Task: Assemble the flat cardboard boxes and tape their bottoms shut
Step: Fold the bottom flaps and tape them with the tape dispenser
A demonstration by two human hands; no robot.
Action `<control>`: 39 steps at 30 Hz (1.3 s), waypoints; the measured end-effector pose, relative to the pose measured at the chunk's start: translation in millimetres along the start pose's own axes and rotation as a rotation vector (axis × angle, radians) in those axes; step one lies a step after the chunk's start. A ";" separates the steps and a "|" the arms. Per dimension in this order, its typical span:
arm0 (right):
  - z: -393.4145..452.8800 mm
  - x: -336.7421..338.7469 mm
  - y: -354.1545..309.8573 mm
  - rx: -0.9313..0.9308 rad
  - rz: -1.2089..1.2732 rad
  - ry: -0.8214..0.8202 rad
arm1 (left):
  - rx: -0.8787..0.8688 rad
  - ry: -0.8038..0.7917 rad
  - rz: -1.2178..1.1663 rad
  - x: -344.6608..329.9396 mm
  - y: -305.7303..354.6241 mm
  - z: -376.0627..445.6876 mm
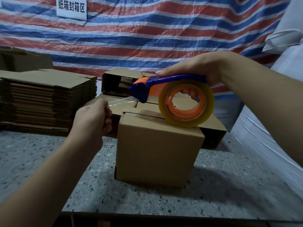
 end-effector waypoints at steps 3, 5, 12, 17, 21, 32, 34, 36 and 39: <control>2.7 -2.6 -8.5 -0.081 -0.072 0.008 | 0.132 -0.034 -0.008 3.5 -3.3 4.5; 4.0 -5.0 -9.9 -0.081 -0.081 0.017 | 0.184 -0.101 0.000 8.6 -9.6 5.6; 9.9 -8.1 -21.6 -0.108 -0.152 -0.020 | 0.273 -0.111 0.053 16.8 -27.4 2.8; 13.6 -8.8 -21.4 -0.130 -0.142 -0.005 | 0.300 -0.204 0.184 18.3 -32.3 3.3; 14.7 -8.7 -20.0 -0.133 -0.132 0.006 | 0.249 -0.208 0.282 16.7 -37.0 4.3; 18.5 -8.0 -17.2 -0.118 -0.111 0.002 | -0.215 -0.187 0.369 13.6 -25.0 -19.8; 21.6 -6.8 -15.6 -0.118 -0.102 0.012 | -0.238 -0.338 0.413 0.5 -15.1 -28.2; 22.7 -5.7 -15.3 -0.121 -0.118 0.024 | -0.228 -0.414 0.497 -7.2 -15.2 -31.6; 23.1 -4.4 -15.5 -0.123 -0.143 -0.003 | -0.268 -0.363 0.568 -6.0 -15.8 -32.1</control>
Point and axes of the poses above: each hand's wrist, its own z-axis towards the middle knuckle, its own x-axis out of the back of the hand, y = z × x, the point moved 1 cm from there along z, towards the middle knuckle, and after that the axes turned 6 degrees about -z, right-handed, at the moved point
